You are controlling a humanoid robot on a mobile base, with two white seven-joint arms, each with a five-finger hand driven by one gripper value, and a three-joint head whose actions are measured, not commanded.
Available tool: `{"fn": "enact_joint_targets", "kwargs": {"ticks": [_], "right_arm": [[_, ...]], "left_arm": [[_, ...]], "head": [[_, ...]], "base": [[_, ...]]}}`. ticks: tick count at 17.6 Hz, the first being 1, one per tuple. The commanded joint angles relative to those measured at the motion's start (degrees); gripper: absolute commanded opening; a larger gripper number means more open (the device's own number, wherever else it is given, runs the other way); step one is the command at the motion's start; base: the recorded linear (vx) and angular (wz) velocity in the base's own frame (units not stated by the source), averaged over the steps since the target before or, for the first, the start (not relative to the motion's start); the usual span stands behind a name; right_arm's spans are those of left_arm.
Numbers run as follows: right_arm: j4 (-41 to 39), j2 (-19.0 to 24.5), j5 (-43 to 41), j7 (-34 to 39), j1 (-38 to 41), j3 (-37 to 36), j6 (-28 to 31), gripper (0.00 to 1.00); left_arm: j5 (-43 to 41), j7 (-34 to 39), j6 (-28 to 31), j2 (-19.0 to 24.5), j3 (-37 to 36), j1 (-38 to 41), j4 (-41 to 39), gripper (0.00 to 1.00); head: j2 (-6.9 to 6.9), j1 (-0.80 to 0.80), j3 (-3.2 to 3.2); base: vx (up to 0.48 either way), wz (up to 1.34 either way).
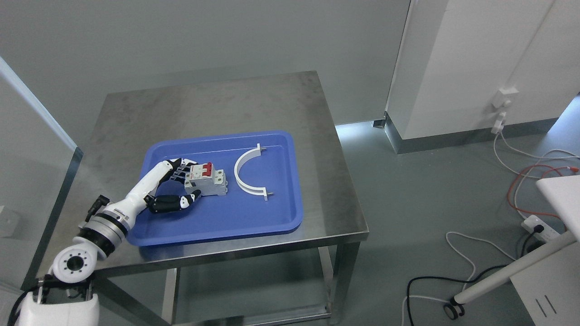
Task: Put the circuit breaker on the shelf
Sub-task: 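Close the left hand on the circuit breaker and lift it, then hold the breaker in the left hand while turning toward the bin shelf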
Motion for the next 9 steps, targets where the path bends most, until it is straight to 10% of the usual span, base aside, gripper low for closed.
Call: {"fn": "enact_joint_targets", "kwargs": {"ticks": [1, 6, 9], "right_arm": [[0.0, -1.0, 0.0, 0.0, 0.0, 1.1, 1.8, 1.0], [0.0, -1.0, 0.0, 0.0, 0.0, 1.1, 1.7, 1.0], [0.0, -1.0, 0.0, 0.0, 0.0, 1.1, 1.8, 1.0]], "left_arm": [[0.2, 0.2, -3.2, -5.6, 4.2, -2.6, 1.4, 0.1], [4.1, 3.2, -12.9, -12.5, 18.5, -9.3, 1.2, 0.12], [6.1, 18.9, -18.1, -12.5, 20.0, -8.0, 1.2, 0.13]], "head": [[0.0, 0.0, 0.0], [0.0, 0.0, 0.0], [0.0, 0.0, 0.0]], "base": [[0.0, 0.0], [0.001, 0.02], [0.001, -0.03]]}}
